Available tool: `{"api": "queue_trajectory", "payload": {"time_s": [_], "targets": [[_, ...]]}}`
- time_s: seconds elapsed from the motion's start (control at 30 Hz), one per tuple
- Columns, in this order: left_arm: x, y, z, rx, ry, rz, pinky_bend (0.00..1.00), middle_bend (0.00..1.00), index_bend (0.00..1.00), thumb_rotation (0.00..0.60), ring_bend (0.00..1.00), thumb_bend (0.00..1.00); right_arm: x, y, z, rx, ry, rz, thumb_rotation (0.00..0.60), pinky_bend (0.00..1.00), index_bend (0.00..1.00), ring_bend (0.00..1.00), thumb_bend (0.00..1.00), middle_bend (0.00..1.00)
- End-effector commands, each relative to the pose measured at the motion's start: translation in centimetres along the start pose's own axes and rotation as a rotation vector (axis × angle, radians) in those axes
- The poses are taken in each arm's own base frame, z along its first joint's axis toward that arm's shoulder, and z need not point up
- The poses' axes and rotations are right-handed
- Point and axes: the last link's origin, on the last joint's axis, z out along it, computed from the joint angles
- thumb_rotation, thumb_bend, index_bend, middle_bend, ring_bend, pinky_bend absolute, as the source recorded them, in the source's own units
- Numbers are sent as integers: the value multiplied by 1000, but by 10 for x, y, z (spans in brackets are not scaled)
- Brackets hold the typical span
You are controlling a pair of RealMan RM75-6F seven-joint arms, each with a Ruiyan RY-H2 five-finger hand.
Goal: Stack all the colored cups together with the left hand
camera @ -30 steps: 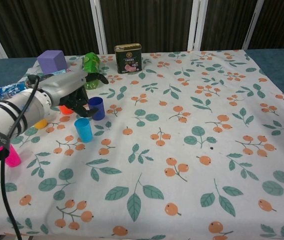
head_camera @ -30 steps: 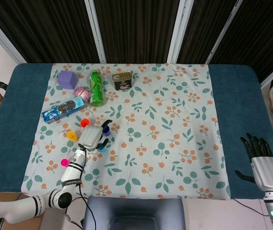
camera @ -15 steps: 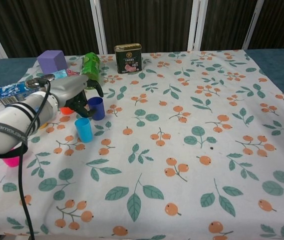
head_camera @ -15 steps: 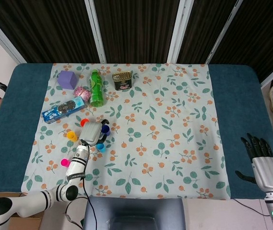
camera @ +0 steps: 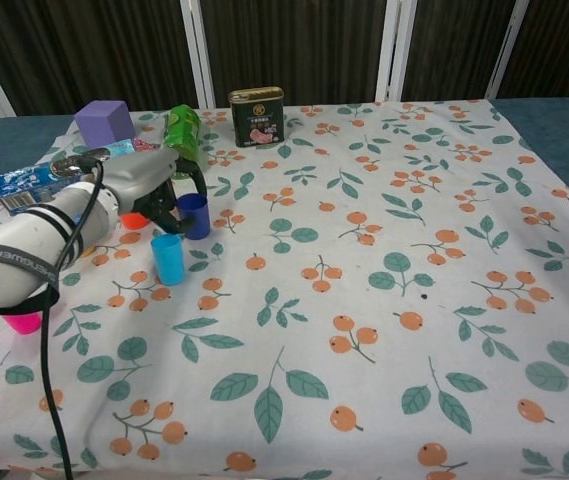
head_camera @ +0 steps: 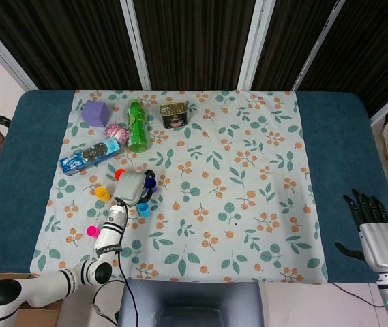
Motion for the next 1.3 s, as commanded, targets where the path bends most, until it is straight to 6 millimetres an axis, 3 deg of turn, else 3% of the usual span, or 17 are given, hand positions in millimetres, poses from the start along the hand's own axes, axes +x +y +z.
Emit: {"api": "queue_trajectory", "payload": {"time_s": [0.03,0.3,0.5,0.77,1.03,1.2,1.3], "targets": [[12,-4,1,5,36,-14,1000,1000,537,600,1000,358,0,0,0,0,-1,0,600,0,0,0,152,0],[48,-24,-1,34,107,-25,1000,1000,537,600,1000,368,-2,-1,-1,1,-6,-10,600,0,0,0,152,0],[63,-46,0,86,125,-5,1000,1000,539,600,1000,368,-1,-1,-1,1,-6,-7,600,0,0,0,152,0],[55,-70,-5,129,82,12,1000,1000,545,600,1000,369,-1,-1,-1,1,-3,-3,600,0,0,0,151,0],[43,-75,-5,131,56,34,1000,1000,522,600,1000,371,-1,-1,-1,1,-2,-3,600,0,0,0,152,0],[38,-73,-8,117,33,32,1000,1000,383,600,1000,372,0,-1,-1,1,1,1,600,0,0,0,152,0],[36,-70,-11,106,20,18,1000,1000,187,600,1000,371,0,-1,-1,3,2,1,600,0,0,0,151,0]]}}
